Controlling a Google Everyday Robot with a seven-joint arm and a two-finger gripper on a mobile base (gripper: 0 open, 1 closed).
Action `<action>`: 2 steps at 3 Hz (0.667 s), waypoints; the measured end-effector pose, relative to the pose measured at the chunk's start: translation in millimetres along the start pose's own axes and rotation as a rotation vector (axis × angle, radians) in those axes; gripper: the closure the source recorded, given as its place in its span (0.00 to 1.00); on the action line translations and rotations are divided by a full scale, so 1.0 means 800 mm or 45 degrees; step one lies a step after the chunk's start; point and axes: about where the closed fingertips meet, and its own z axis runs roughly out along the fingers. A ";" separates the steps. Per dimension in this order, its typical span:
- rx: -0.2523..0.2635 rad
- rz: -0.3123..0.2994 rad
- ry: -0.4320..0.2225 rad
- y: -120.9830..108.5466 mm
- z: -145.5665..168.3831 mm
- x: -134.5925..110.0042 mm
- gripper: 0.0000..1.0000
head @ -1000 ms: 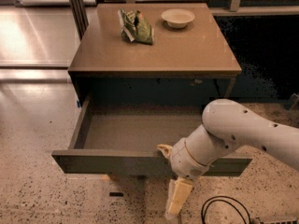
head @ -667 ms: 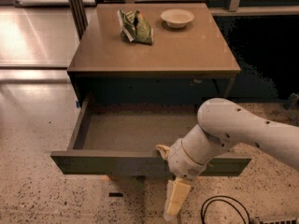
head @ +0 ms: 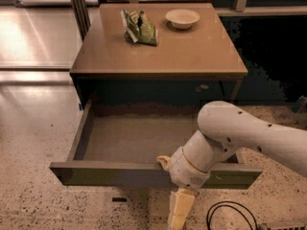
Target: Open top drawer
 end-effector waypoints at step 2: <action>0.039 0.014 -0.014 0.026 -0.006 -0.002 0.00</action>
Offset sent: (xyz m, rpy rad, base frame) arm -0.0414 -0.0136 0.0228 0.0191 -0.0448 -0.0821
